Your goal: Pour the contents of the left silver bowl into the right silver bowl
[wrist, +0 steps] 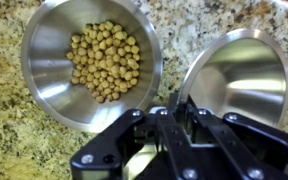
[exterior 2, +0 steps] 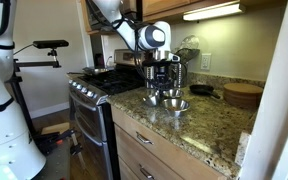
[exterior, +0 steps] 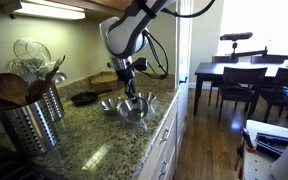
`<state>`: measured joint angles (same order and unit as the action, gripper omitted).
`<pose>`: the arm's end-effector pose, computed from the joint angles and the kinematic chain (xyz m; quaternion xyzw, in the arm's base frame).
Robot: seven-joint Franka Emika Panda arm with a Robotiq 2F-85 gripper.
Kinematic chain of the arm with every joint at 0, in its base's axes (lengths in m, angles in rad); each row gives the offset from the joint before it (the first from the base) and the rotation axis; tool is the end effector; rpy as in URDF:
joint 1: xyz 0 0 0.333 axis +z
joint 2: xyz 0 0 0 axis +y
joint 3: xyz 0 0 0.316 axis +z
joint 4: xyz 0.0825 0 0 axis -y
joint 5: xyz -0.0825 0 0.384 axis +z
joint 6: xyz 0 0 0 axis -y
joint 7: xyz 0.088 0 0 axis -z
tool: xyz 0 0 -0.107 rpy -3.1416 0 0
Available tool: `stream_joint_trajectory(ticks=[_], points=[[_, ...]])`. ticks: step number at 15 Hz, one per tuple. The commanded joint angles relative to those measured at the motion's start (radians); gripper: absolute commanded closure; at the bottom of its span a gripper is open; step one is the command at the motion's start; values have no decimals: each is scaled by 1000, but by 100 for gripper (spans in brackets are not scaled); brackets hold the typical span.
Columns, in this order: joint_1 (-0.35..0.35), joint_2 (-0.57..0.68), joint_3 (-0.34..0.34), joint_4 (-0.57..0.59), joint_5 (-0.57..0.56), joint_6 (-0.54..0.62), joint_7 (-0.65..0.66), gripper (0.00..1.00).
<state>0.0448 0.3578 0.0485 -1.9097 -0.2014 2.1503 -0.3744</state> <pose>0.6090 0.0473 0.3011 0.9533 0.2876 -0.0672 0.0634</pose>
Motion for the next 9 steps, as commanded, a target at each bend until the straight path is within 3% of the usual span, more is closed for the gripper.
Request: stream_joint_trajectory(ticks=[1, 9], points=[[-9, -8, 17, 3, 26, -78, -5, 92], [-1, -6, 47, 8, 50, -121, -8, 93]])
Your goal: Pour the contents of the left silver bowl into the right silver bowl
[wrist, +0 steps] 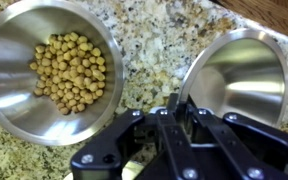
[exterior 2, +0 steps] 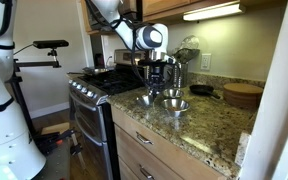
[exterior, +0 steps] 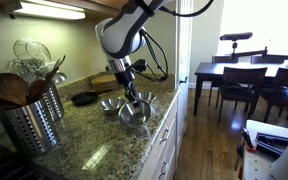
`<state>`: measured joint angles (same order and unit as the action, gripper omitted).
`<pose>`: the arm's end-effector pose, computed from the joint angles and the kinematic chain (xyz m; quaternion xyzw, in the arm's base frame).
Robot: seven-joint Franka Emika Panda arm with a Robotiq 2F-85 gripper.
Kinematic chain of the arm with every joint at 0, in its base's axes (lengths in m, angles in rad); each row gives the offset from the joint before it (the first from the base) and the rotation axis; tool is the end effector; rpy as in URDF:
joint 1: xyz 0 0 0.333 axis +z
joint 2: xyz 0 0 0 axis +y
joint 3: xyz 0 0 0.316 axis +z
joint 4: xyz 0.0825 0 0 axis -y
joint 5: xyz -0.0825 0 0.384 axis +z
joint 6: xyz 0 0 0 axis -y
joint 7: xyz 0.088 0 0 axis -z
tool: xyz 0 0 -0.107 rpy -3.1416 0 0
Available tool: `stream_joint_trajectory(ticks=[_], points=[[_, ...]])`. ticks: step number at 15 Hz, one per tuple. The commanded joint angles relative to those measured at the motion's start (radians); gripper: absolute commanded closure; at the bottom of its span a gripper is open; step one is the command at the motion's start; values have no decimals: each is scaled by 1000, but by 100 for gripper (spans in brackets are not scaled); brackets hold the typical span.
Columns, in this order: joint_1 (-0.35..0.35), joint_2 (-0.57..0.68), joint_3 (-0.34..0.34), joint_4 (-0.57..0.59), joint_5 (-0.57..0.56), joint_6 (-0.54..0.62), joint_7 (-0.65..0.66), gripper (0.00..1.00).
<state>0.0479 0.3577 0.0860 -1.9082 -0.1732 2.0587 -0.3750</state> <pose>0.5964 0.0689 0.2958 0.9483 0.2952 -0.1079 0.0440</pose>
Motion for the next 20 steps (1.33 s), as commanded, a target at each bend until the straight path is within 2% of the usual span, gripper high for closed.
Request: stream_joint_trajectory(ticks=[1, 2, 12, 16, 17, 20], points=[[-4, -6, 10, 7, 22, -32, -7, 67], [-5, -7, 11, 7, 22, -32, -7, 67], [-5, -39, -6, -14, -8, -24, 7, 3], [-7, -75, -17, -27, -25, -22, 13, 0], [-6, -24, -8, 2, -7, -6, 1, 0], [-8, -39, -13, 2, -8, -6, 1, 0]])
